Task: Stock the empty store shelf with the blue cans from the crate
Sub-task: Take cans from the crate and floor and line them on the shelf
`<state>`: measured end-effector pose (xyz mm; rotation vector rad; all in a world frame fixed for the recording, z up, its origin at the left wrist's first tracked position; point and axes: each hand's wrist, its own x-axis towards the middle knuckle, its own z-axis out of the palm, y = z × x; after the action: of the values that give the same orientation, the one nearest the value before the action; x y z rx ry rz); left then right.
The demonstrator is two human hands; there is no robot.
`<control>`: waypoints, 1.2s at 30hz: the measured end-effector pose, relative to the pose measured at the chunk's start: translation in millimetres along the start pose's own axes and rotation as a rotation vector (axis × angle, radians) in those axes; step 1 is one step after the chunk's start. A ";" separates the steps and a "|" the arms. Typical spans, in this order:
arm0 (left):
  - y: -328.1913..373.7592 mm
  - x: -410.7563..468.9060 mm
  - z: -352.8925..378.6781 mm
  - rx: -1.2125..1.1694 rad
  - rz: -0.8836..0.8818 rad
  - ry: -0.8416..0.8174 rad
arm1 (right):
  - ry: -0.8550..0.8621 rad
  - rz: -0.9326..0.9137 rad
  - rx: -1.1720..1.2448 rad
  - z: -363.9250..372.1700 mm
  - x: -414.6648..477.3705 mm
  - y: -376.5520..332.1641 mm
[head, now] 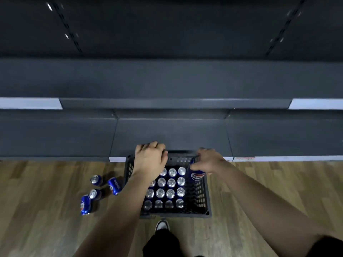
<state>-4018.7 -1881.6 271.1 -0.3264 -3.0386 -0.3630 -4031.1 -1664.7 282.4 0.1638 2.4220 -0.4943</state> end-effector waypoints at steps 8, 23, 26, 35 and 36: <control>27.3 64.7 -166.5 -0.003 0.074 0.161 | 0.232 -0.155 0.052 -164.5 -90.4 -84.7; 39.5 176.2 -312.5 0.024 0.194 0.413 | 0.747 -0.329 0.126 -365.5 -171.8 -174.2; 45.3 195.0 -322.8 0.042 0.204 0.461 | 0.796 -0.342 0.137 -392.6 -172.7 -181.8; 47.0 233.8 -327.4 0.066 0.104 0.361 | 0.866 -0.304 0.152 -438.5 -141.4 -190.0; 45.8 235.9 -326.9 0.065 0.097 0.358 | 0.870 -0.301 0.162 -440.6 -137.5 -190.0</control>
<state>-4226.4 -1868.8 619.3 -0.3598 -2.6675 -0.2803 -4224.4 -1667.1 742.6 0.0898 3.2783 -0.8972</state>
